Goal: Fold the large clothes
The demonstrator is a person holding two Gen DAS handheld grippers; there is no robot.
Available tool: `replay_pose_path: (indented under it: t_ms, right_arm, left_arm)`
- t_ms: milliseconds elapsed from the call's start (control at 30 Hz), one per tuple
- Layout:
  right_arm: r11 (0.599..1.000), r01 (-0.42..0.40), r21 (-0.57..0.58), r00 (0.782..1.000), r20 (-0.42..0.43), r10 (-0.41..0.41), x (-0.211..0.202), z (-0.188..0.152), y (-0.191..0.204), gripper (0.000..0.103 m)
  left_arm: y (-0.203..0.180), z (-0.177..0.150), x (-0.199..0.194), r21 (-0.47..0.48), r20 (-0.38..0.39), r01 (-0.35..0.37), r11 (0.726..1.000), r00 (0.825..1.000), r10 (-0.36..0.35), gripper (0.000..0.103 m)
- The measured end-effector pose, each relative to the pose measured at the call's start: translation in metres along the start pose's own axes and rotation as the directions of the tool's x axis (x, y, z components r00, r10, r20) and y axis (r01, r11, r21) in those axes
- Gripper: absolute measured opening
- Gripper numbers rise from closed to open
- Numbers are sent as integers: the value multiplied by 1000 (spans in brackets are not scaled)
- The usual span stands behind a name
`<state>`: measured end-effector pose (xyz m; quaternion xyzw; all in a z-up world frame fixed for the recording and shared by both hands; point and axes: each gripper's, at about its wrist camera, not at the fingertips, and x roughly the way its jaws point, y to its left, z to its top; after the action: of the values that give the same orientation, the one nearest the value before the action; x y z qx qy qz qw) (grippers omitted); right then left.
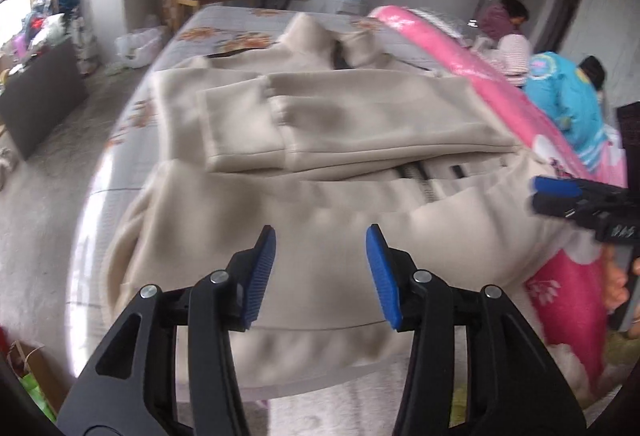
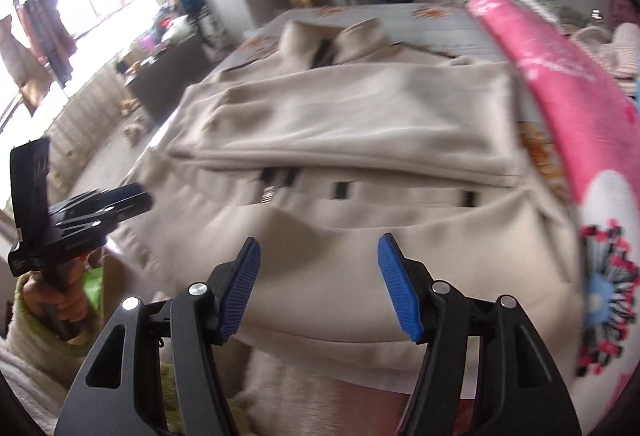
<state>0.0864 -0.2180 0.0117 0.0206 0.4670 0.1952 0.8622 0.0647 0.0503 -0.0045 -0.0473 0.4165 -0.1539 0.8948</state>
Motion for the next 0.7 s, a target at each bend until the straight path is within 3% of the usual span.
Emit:
replay_pose_path:
  t_ms: [100,167,200,233,267,333,367,467,600,700]
  right_arm:
    - [999,-45,-23,998,-36,44,19,-5,23,60]
    - [998,-39,-42,998,-54,37,29,-7,30,50]
    - [998,-38,-58,997,-68,34,36,-9,33,35]
    - [998,-35,-59,997,-77,30,40,-10,34,13]
    - [998,-32,-54,996,-82,28,42,-10,33,8]
    - [998,-38,-50,997,-69,34,37,-8,34,6]
    - [998,-36,-59,998,-52,33,32,-6,36,6]
    - [996,-22,-86,1000,12,23,15,6,43,5]
    - [992,22,-120,998,63,-14,14,17,50,5]
    - [993,41,-115,999,37,-37,40,16,44,4]
  left_arm:
    - [-19,-3,17,41,-35,47,998,998,-45,45]
    - [-31,-9,33,76,-69,4,997,998,1,45]
    - [-35,-13,36,96,-58,-21,995,998,27,44]
    - [-39,-15,36,110,-39,-38,993,998,42,43]
    - [-42,-16,37,122,-32,-53,991,998,57,39]
    - [-45,-18,37,143,-24,-27,989,999,31,5]
    - [-44,-18,34,145,-28,-4,989,1000,9,2]
    - [-47,-8,22,158,20,2,987,1000,-5,0]
    - [-44,11,4,150,120,-52,987,992,34,0]
    - [-29,13,23,106,64,-44,993,997,37,0]
